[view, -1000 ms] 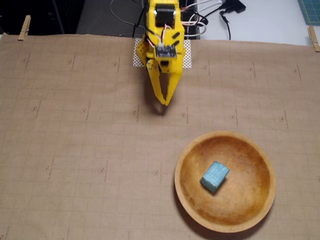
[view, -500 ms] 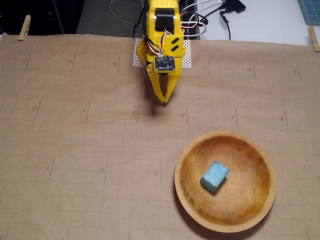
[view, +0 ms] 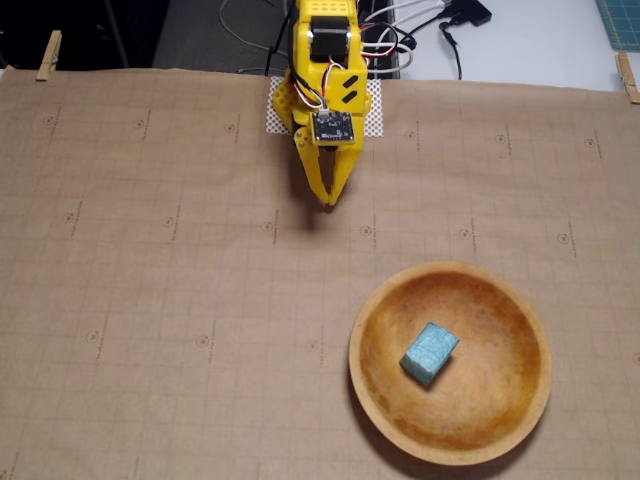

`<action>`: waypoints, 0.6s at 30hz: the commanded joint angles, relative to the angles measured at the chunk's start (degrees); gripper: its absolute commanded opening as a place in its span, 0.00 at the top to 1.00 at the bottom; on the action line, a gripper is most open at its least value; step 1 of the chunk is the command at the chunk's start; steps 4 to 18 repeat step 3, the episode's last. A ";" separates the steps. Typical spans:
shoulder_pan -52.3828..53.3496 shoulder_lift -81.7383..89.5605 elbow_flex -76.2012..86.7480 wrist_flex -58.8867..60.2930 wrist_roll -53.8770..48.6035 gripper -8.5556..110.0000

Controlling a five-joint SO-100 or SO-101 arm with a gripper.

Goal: Grasp a blue block and put it in the bowl.

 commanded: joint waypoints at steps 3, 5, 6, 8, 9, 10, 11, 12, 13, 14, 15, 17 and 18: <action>-0.18 -0.26 -1.05 0.35 -0.53 0.95; -0.18 -0.26 -1.05 0.35 -0.53 0.95; -0.18 -0.26 -1.05 0.35 -0.53 0.95; -0.18 -0.26 -1.05 0.35 -0.53 0.95; -0.18 -0.26 -1.05 0.35 -0.53 0.95; -0.18 -0.26 -1.05 0.35 -0.53 0.95; -0.18 -0.26 -1.05 0.35 -0.53 0.95; -0.18 -0.26 -1.05 0.35 -0.53 0.95; -0.18 -0.26 -1.05 0.35 -0.53 0.95; -0.18 -0.26 -1.05 0.35 -0.53 0.95; -0.18 -0.26 -1.05 0.35 -0.53 0.95; -0.18 -0.26 -1.05 0.35 -0.53 0.95; -0.18 -0.26 -1.05 0.35 -0.53 0.95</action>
